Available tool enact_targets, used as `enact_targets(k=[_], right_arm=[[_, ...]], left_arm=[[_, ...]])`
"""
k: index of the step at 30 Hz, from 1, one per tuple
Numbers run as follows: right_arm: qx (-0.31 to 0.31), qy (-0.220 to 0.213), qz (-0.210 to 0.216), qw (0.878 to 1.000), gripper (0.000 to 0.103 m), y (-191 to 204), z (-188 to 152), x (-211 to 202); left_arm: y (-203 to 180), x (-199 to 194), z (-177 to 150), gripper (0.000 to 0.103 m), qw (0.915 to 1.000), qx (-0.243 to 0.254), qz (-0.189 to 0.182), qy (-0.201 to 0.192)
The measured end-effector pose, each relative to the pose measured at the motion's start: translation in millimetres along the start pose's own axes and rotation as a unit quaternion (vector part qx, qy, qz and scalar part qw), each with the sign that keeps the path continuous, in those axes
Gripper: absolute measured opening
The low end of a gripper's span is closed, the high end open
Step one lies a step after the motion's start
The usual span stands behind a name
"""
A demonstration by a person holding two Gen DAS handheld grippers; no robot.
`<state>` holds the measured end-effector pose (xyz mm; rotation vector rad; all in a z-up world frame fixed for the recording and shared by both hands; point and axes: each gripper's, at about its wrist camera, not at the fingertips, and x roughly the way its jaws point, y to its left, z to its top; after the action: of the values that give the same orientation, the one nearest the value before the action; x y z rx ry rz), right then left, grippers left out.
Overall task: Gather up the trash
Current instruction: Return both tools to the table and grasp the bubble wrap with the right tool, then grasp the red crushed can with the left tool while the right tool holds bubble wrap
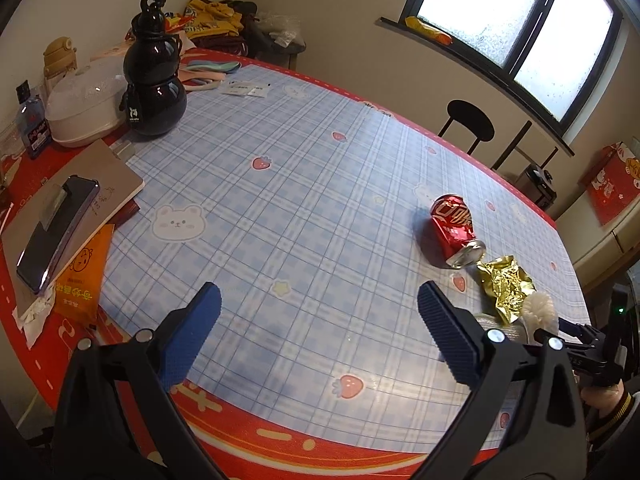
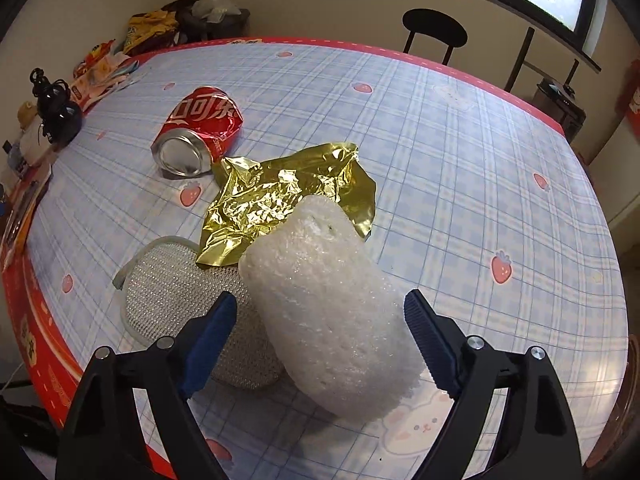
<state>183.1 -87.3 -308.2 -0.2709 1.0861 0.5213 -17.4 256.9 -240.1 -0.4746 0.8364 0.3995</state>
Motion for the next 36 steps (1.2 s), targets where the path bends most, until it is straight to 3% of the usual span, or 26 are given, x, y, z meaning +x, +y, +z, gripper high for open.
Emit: enact_targets(k=[4,7,10,23,25,26,31,36], right_arm=[[0.021,0.009,-0.002,1.000,0.053,-2.7,-4.2,-1.1],[0.035,-0.002,0.006,0.999,0.041,-7.2,-8.7,-15.2],[0.048,-0.015,0.019,0.999,0.036,-9.9,-12.3,-31.1],[0.077,-0.058,0.033,0.995,0.034,-24.5,-16.5,-73.7],[0.080,-0.061,0.030,0.994,0.034,-28.9,-18.7,-77.6],[0.083,-0.063,0.029,0.994,0.034,-32.4,-20.3,-79.8],[0.105,-0.062,0.016,0.992,0.034,-51.5,-30.8,-86.1],[0.120,-0.051,0.001,0.992,0.034,-63.8,-42.1,-86.1]], left_arm=[[-2.4,9.4,3.2,0.097,0.9999,0.006,-0.014,0.008],[-11.4,18.4,3.8,0.097,0.9993,0.016,-0.030,0.015],[-26.8,27.8,3.8,0.097,0.9980,0.029,-0.049,0.026],[-109.5,90.4,24.8,0.096,0.9875,0.059,-0.131,0.065],[-117.6,106.3,35.7,0.092,0.9850,0.049,-0.152,0.065],[-120.1,115.7,41.7,0.085,0.9847,0.043,-0.154,0.069],[-124.0,162.3,57.2,0.069,0.9839,0.021,-0.149,0.097],[-115.8,200.5,55.7,0.057,0.9761,-0.045,-0.164,0.135]])
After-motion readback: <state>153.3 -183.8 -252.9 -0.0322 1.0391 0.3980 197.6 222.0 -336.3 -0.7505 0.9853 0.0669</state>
